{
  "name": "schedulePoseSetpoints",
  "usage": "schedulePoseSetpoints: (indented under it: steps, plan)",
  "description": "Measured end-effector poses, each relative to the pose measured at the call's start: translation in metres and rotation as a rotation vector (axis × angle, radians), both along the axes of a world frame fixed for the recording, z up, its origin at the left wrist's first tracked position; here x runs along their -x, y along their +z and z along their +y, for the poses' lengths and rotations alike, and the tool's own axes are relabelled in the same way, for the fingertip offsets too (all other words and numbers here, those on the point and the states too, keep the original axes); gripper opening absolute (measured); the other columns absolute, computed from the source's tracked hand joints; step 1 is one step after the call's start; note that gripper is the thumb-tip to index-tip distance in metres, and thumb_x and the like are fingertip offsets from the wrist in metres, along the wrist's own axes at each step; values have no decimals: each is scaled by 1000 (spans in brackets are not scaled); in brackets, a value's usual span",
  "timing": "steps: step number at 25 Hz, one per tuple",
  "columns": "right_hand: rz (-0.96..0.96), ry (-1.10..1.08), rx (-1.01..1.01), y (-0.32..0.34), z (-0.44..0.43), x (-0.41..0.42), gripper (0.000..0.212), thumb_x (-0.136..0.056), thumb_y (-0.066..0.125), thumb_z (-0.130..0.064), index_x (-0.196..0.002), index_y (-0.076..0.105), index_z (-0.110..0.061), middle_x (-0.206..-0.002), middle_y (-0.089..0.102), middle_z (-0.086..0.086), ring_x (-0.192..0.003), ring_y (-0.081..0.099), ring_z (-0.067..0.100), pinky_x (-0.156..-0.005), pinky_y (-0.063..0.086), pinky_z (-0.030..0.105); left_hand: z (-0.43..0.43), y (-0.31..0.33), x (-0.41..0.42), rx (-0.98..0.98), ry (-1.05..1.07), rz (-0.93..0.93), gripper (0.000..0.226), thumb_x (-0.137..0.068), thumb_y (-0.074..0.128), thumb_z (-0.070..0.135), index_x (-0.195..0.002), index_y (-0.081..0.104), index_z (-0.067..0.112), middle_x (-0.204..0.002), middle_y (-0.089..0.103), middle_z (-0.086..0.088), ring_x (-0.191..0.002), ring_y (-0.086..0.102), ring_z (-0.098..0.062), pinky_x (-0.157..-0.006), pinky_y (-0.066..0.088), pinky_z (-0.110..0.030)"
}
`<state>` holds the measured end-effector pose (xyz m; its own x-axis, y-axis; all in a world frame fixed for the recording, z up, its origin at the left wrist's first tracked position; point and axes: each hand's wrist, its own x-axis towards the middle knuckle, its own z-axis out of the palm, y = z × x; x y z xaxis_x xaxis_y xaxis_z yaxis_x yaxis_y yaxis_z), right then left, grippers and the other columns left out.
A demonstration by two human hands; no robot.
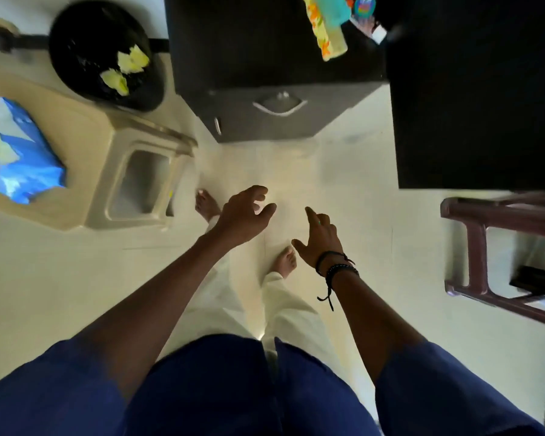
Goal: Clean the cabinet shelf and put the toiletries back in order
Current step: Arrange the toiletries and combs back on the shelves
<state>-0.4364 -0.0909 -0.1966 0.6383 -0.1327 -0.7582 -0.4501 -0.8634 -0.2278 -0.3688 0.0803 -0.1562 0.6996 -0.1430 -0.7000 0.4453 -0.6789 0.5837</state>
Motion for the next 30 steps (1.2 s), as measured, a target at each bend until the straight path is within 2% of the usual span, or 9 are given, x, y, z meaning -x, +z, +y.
schedulePoseSetpoints:
  steps: [3,7,10,12,15,21,24,27,30]
  plan:
    - [63,2,-10,-43,-22,51,76,-85,63,-28,-148,19,-23,-144,32,8,-125,40,34,-97,45,43,-30,-52,53,30,15,43,40,-88,62,32,-124,54,17,-119,63,1,-104,63,-19,-95,47,-33]
    - [119,-23,-16,-83,-48,109,78,-85,64,-29,-148,18,-23,-144,32,7,-124,40,34,-96,44,42,-56,-95,108,8,-14,102,44,-87,62,36,-126,53,18,-121,61,2,-107,61,-17,-96,45,-31]
    - [159,-159,-22,-121,-65,129,77,-85,65,-30,-147,21,-20,-144,35,8,-126,41,32,-101,40,39,-68,-125,131,12,-66,109,43,-87,60,34,-125,54,14,-118,62,-4,-106,60,-22,-95,46,-32]
    - [148,-283,-2,-168,-76,124,76,-84,67,-32,-146,26,-17,-142,39,10,-128,44,30,-104,38,37,-72,-163,135,8,-85,109,41,-89,60,26,-126,54,12,-117,62,-8,-106,60,-25,-94,46,-32]
    - [104,-386,10,-252,-91,104,75,-82,69,-32,-144,30,-14,-139,45,12,-128,45,28,-106,36,34,-73,-234,130,-3,-129,101,48,-88,60,30,-132,49,17,-127,60,-5,-114,59,-23,-102,42,-36]
    - [124,-517,59,-435,-122,91,70,-83,69,-32,-141,35,-13,-140,46,9,-129,45,25,-107,37,34,-97,-390,114,-16,-222,121,51,-88,59,35,-135,44,20,-132,56,-3,-120,54,-21,-102,42,-35]
    - [147,-525,126,-497,-134,104,60,-85,66,-33,-134,40,-9,-136,46,11,-124,49,27,-99,40,31,-106,-445,121,-28,-303,149,49,-88,59,36,-133,45,22,-131,56,-2,-119,54,-21,-100,41,-31]
    - [105,-630,216,-537,-144,107,49,-88,62,-35,-123,44,-5,-127,51,14,-113,54,30,-86,44,32,-108,-479,120,-36,-370,154,46,-90,57,33,-133,46,20,-131,56,-3,-120,52,-22,-99,39,-30]
    - [114,-574,219,-550,-150,106,34,-89,58,-38,-102,57,-6,-98,62,11,-92,58,29,-67,38,28,-102,-490,115,-66,-402,149,44,-92,55,31,-133,47,17,-131,56,-5,-120,52,-24,-99,39,-30]
